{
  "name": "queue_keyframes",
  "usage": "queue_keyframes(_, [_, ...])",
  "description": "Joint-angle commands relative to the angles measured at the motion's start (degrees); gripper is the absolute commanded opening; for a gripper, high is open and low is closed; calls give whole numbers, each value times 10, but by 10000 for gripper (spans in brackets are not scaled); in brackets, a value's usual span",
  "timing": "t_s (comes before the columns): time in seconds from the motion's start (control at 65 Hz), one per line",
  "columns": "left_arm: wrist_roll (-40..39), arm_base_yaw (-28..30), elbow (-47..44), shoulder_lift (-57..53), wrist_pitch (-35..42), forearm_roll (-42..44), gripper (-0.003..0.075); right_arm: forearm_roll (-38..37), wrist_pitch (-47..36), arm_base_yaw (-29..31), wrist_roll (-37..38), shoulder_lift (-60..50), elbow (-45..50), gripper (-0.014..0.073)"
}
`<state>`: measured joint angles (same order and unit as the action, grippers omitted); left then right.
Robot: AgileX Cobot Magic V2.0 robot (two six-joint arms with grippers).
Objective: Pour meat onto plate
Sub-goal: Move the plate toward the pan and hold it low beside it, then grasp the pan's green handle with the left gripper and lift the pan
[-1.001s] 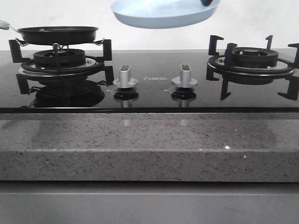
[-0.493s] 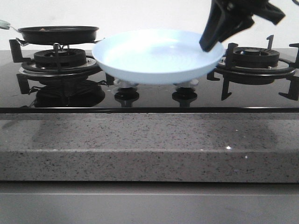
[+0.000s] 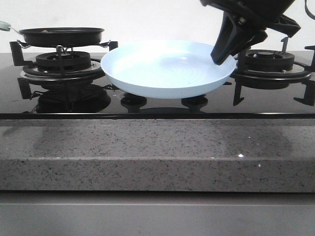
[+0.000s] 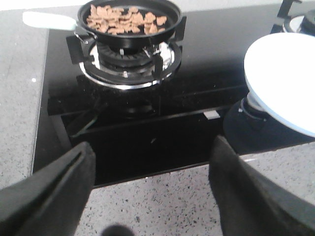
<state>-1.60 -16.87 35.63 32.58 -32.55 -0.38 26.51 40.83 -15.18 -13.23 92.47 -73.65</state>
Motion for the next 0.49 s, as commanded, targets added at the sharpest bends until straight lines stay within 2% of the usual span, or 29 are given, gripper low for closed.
queue_keyframes(0.0, [0, -4, 25, 25, 34, 4, 508, 20, -25, 1, -5, -22, -14, -119])
queue_keyframes(0.169, [0, -3, 90, 92, -42, 30, 596, 20, -25, 1, -5, -22, -14, -119])
queue_keyframes(0.277, [0, 16, 134, 136, -66, 62, 612, 20, -25, 1, -5, -22, -14, -119])
queue_keyframes(0.354, [-4, 43, 155, 160, -66, 81, 609, 20, -25, 1, -5, -22, -14, -119])
queue_keyframes(0.477, [-4, 118, 188, 207, -65, 69, 610, 20, -25, 1, -5, -22, -14, -119])
